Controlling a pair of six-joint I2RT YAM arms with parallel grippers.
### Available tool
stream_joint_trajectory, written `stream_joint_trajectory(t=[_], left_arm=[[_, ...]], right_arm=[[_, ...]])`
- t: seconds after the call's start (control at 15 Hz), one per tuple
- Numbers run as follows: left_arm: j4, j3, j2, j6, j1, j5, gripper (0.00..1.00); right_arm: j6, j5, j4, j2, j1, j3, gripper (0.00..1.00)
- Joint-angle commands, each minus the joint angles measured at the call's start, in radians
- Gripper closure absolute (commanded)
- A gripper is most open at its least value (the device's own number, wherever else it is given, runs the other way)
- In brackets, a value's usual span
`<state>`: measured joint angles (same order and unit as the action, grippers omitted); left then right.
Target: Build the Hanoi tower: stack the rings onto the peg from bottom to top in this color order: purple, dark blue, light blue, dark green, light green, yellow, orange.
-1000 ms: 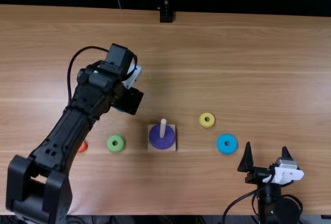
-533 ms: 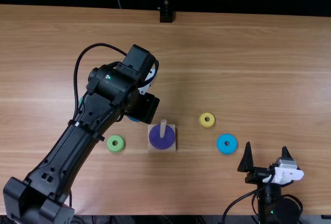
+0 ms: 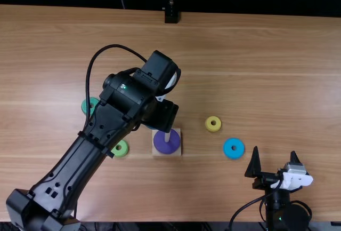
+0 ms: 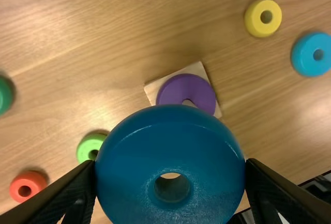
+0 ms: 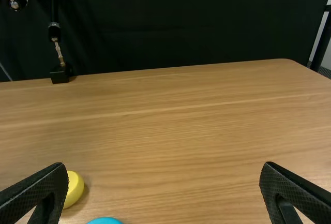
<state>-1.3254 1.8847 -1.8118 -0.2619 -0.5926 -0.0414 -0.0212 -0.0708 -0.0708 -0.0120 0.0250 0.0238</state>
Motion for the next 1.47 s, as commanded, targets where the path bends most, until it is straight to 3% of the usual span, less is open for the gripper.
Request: stream_joint_trajectory(t=[0.0, 0.53, 1.4], left_arm=[[-0.007, 0.037, 0.031, -0.051, -0.023, -0.001, 1.0], [-0.005, 0.034, 0.025, -0.101, -0.076, -0.003, 1.0], [0.007, 0.033, -0.035, -0.112, -0.105, -0.005, 1.0]], right_arm=[[0.001, 0.006, -0.015, 0.012, 0.009, -0.01, 0.0], [0.001, 0.006, -0.015, 0.012, 0.009, -0.01, 0.0], [0.001, 0.006, -0.015, 0.012, 0.01, -0.009, 0.0]])
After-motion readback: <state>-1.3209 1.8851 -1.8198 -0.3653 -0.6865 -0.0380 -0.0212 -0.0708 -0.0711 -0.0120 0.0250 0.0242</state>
